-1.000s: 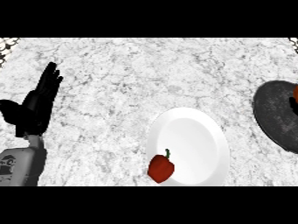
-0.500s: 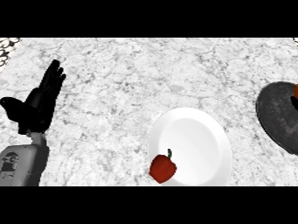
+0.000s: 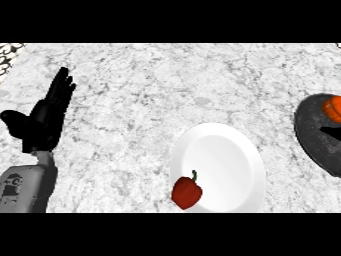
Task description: Pick the squash from the plate and place it in the pan
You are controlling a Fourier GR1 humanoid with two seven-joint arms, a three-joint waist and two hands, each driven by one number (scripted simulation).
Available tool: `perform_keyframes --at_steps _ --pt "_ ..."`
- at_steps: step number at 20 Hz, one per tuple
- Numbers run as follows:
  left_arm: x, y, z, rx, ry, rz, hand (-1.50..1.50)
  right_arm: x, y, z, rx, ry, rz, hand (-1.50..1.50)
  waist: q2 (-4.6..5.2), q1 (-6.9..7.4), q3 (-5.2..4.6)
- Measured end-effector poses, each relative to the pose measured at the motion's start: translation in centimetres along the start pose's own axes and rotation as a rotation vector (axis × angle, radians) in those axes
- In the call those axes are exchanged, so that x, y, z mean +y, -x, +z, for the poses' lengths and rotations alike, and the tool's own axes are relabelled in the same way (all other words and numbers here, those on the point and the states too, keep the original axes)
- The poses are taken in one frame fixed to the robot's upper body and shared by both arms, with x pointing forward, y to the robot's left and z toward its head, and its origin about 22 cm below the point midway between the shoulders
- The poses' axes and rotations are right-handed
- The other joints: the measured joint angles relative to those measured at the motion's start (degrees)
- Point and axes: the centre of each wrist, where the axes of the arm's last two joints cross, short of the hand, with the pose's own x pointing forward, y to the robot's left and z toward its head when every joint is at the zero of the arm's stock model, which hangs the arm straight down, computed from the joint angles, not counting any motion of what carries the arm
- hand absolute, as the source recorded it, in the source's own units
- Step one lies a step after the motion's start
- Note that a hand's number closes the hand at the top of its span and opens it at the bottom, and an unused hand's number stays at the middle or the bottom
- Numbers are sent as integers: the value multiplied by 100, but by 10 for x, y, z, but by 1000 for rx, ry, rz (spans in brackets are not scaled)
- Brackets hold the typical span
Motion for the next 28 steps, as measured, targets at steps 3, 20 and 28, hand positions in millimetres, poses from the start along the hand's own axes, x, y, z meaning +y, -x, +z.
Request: perform_keyframes --at_steps 3,20,28 --pt "1 2 -1 6 -5 -1 0 -1 11 5 -54 45 -69 -150 -6 -43 2" --pt "24 7 10 42 -59 -13 0 -79 109 79 -219 41 -524 -150 -156 -434 -45" --pt "28 5 14 45 -69 -11 0 -116 136 145 -203 47 -508 -150 -156 -472 -57"
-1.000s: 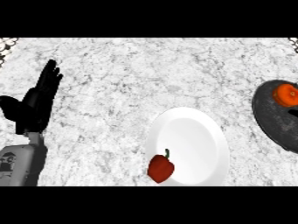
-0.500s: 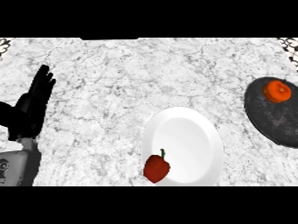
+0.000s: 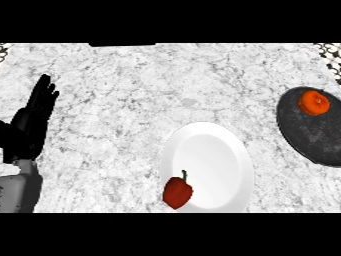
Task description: Pick the squash from the plate and place it in the pan
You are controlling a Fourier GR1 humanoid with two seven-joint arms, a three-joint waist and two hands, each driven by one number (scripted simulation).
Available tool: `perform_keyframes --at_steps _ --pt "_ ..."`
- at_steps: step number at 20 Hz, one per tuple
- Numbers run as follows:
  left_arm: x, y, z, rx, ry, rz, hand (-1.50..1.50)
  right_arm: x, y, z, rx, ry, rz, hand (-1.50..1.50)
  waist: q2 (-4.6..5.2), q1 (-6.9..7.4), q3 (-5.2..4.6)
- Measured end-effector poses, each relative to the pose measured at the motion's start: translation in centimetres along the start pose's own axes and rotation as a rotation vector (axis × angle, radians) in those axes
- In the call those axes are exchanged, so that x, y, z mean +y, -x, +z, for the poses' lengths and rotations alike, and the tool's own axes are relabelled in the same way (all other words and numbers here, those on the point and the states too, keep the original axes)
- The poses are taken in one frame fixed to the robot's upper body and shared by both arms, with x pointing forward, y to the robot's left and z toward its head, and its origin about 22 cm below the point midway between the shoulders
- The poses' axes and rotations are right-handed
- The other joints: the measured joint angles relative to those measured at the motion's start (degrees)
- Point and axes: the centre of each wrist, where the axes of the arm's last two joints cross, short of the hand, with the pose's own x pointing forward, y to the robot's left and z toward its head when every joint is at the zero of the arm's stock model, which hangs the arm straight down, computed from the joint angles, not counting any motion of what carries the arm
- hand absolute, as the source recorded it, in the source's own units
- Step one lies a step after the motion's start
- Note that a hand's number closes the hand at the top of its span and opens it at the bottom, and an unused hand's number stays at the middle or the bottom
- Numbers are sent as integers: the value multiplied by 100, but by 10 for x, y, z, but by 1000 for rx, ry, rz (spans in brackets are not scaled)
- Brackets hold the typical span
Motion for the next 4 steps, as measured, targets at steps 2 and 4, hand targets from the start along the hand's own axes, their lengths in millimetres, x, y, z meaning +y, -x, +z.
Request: perform_keyframes --at_steps 2,4 --pt "2 -3 3 -6 1 -8 0 -3 -6 16 4 -13 5 -150 1 12 -1" --pt "-1 -1 4 -8 0 -10 0 -1 -15 30 -1 -23 22 -150 12 29 0"
